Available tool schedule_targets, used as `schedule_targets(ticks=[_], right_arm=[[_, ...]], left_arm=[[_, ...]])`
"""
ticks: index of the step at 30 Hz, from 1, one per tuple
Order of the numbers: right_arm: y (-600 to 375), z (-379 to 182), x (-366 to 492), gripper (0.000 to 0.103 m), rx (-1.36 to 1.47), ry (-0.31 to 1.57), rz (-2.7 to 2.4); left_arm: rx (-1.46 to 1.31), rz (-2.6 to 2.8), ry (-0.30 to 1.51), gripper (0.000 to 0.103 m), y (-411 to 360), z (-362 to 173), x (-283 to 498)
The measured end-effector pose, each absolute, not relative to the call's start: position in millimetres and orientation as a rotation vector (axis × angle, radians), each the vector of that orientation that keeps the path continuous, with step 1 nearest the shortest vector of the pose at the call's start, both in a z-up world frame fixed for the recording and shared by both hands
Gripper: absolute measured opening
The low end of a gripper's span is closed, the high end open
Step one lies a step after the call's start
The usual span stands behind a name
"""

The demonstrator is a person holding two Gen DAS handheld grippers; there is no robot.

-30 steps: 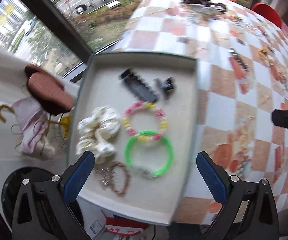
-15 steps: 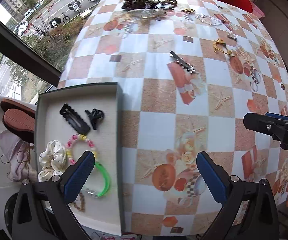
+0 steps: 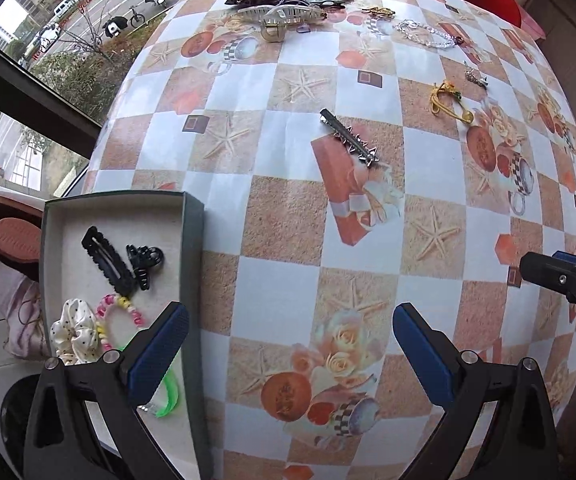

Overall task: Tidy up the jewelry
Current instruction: 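Withdraw both tools from the tray back over the table, then grasp the silver hair barrette with the left tool while the right grasps the yellow hair tie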

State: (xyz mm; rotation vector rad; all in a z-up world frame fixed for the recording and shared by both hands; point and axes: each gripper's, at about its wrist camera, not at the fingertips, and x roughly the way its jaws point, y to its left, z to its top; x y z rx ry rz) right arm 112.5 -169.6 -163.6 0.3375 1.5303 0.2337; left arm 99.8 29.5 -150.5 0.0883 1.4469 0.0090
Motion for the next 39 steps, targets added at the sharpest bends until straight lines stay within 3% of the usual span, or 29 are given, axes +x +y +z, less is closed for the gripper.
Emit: schedule_targets(ticks=[35, 39], right_arm=[[-160.9, -176.8, 224.6, 0.088, 0.179, 1.456, 0.231], [-153.4, -183.2, 233.8, 0.088, 0.152, 1.447, 0.223]], left_arm=[[-0.082, 0.064, 1.409, 0.103, 12.5, -195.4, 214.8], [-0.083, 0.058, 1.424, 0.093, 6.2, -203.6, 226.9]])
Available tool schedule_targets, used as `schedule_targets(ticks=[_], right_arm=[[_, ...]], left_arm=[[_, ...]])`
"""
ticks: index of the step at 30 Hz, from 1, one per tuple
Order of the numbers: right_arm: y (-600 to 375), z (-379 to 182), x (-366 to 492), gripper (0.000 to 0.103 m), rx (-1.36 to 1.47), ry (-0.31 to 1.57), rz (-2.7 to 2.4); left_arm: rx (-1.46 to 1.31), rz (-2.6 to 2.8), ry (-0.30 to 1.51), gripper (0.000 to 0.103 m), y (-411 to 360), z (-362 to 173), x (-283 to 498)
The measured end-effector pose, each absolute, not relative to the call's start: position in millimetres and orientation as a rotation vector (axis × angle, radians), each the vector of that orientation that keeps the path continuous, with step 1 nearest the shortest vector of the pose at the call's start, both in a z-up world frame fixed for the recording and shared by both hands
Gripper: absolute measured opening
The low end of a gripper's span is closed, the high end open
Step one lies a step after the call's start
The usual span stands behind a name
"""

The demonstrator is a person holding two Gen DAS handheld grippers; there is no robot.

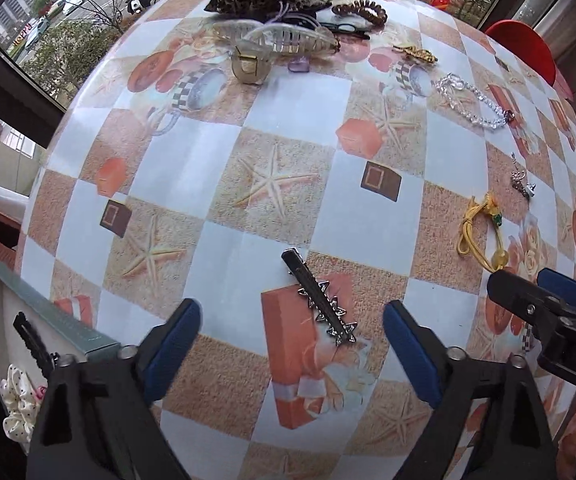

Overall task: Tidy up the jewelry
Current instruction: 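Grasp the silver hair barrette with the left tool while the right grasps the yellow hair tie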

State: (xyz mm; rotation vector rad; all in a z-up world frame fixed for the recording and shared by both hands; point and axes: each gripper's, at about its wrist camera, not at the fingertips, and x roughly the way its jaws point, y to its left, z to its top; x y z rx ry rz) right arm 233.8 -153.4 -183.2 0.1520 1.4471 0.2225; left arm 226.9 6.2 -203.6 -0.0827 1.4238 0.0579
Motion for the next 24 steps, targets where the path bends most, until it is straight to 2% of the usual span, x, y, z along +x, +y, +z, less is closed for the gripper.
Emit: schedule_targets(ticks=[3, 5, 9, 12, 13, 17, 19, 21, 23, 24], right_arm=[[-148.1, -190.4, 240.3, 0.088, 0.134, 1.45, 0.205], [-144.2, -192.6, 243.9, 0.088, 0.111, 1.441, 0.202], [-128.0, -192.1, 250.3, 0.087, 0.013, 1.406, 0.208], [-114.0, -191.9, 251.9, 0.081, -0.054, 1.388, 0.202], [-110.2, -190.8, 250.1, 0.076, -0.064, 1.381, 0.21], [-91.3, -185.0, 247.9, 0.057, -0.089, 1.369, 0.241], [-88.4, -183.1, 247.3, 0.051, -0.085, 1.369, 0.246], [-87.6, -181.2, 247.0, 0.041, -0.075, 1.368, 0.247], [-88.1, -180.2, 248.7, 0.012, -0.054, 1.37, 0.261], [-88.4, -179.8, 248.7, 0.006, -0.031, 1.379, 0.27]], left_arm=[[-0.068, 0.059, 1.427, 0.091, 3.6, -210.1, 232.6], [-0.06, 0.054, 1.431, 0.084, 3.6, -213.9, 234.7], [-0.054, 0.051, 1.425, 0.083, 1.2, -216.8, 234.6], [-0.047, 0.032, 1.411, 0.072, -4.7, -215.0, 234.1], [-0.038, 0.024, 1.407, 0.069, -15.5, -214.3, 228.0], [0.001, -0.019, 1.403, 0.045, -36.4, -214.3, 232.7], [0.008, -0.036, 1.405, 0.036, -43.2, -213.7, 233.7], [0.009, -0.046, 1.406, 0.02, -45.6, -213.3, 233.8], [-0.004, -0.063, 1.412, 0.02, -45.0, -213.1, 234.9], [-0.011, -0.072, 1.414, 0.02, -44.7, -212.9, 234.4]])
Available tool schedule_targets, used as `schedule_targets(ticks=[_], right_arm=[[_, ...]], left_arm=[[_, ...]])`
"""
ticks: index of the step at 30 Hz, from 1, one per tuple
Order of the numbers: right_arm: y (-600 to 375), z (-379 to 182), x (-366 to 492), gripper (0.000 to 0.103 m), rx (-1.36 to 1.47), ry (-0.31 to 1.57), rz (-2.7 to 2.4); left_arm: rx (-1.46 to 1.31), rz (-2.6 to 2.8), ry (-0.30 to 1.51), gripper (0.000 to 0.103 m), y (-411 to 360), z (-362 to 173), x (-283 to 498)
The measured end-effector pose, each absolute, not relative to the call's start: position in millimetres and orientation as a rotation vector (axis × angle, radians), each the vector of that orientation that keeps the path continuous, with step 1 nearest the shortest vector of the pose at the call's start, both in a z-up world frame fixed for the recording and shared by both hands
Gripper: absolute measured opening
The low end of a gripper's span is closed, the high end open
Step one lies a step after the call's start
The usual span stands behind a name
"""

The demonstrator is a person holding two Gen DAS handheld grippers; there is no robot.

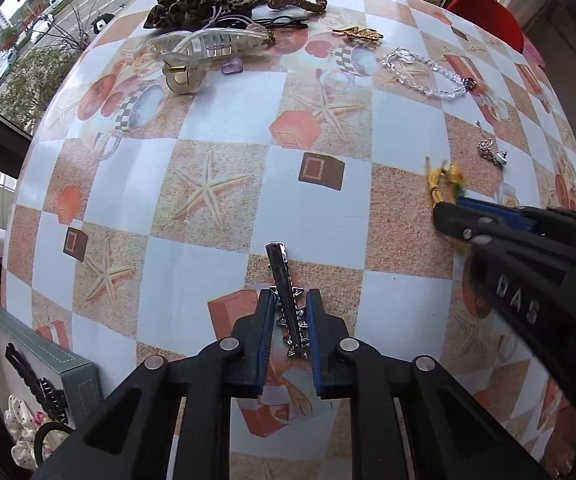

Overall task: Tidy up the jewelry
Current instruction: 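Grasp the silver hair barrette with the left tool while the right grasps the yellow hair tie, then carry the silver barrette and yellow flower hair tie over the tray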

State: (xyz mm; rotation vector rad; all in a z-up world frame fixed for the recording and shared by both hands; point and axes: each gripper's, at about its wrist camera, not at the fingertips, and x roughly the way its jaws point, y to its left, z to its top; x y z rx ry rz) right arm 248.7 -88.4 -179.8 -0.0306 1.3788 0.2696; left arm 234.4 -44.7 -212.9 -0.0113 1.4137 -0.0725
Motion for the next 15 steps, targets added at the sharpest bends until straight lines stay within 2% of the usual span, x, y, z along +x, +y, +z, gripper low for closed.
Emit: schedule_targets(ticks=[15], right_arm=[[-120.0, -173.1, 223.1, 0.004, 0.215, 1.397, 0.306]], left_arm=[[-0.03, -0.124, 1.398, 0.02, -13.7, -189.3, 193.2]])
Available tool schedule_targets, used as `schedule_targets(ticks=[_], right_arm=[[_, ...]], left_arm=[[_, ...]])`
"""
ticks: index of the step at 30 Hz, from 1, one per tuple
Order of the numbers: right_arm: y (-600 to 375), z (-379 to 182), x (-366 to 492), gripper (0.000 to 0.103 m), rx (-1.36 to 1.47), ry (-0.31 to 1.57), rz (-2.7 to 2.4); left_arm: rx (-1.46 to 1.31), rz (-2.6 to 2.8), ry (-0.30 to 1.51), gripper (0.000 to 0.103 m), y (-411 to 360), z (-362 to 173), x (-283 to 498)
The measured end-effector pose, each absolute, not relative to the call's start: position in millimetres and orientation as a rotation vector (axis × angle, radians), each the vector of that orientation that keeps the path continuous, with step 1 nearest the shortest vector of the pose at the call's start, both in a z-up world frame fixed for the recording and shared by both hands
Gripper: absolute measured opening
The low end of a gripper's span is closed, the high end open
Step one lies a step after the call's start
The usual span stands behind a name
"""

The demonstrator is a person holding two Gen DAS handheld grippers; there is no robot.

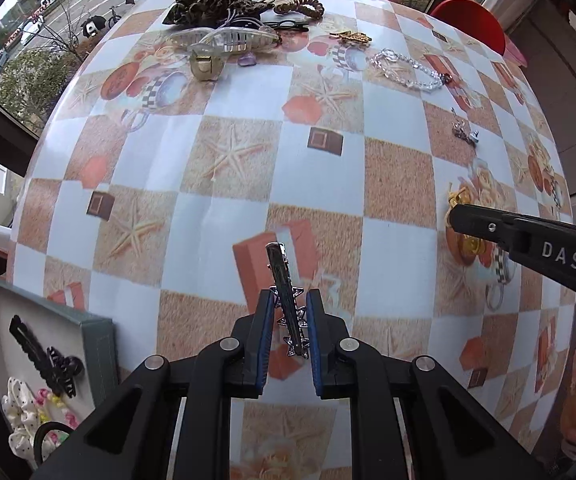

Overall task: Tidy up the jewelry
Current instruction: 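Carry the silver barrette and yellow flower hair tie over the tray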

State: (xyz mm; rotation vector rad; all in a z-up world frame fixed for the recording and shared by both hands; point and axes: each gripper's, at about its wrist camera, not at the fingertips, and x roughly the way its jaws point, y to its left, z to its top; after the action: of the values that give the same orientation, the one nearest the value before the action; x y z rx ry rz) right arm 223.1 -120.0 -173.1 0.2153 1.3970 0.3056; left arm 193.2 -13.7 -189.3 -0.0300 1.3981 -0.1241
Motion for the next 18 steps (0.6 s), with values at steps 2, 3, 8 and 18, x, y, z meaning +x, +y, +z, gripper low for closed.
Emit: schedule_targets(ticks=[2, 3, 8, 18], right_arm=[[-123.5, -170.0, 212.1, 0.004, 0.224, 1.396, 0.317], [-123.2, -168.7, 205.6, 0.004, 0.225, 1.396, 0.322], [-126.2, -161.3, 175.3, 0.004, 0.237, 1.406, 0.332], [-112.1, -148.7, 132.2, 0.004, 0.232, 1.426, 0.343]], left_arm=[[-0.031, -0.129, 1.399, 0.02, -11.3, -184.6, 178.3], [-0.03, -0.132, 1.398, 0.02, -10.8, -182.5, 172.1], [-0.014, -0.146, 1.399, 0.02, -1.1, -172.1, 140.3], [0.014, -0.173, 1.397, 0.02, 19.6, -148.6, 88.1]])
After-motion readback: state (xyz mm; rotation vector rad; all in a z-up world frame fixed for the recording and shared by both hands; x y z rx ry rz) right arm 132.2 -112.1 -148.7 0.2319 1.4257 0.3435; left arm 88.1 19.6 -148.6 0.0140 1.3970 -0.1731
